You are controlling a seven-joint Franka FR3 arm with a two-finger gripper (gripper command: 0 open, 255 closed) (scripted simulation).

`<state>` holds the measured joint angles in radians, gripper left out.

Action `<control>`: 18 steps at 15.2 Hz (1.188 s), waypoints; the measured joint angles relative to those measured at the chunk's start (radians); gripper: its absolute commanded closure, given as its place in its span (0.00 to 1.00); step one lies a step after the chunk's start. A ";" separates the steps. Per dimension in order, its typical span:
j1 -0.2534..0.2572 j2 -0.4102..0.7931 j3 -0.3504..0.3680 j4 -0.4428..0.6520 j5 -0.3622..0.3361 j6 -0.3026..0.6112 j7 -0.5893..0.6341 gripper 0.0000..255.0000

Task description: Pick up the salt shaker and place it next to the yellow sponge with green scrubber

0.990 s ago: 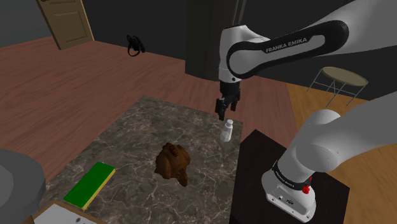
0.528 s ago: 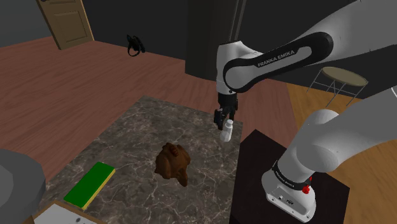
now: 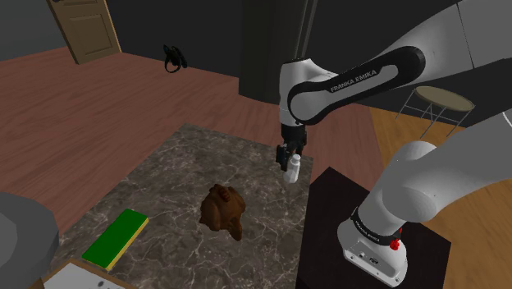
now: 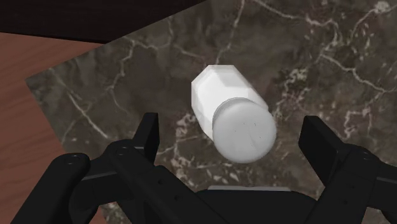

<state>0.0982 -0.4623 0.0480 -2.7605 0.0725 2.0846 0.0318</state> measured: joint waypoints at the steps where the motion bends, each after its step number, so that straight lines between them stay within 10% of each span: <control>1: 0.000 0.000 0.000 0.000 0.000 0.000 0.000 1.00; 18: -0.003 -0.060 -0.005 0.046 -0.005 -0.105 0.001 1.00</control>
<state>0.0953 -0.5218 0.0434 -2.7146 0.0672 1.9798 0.0326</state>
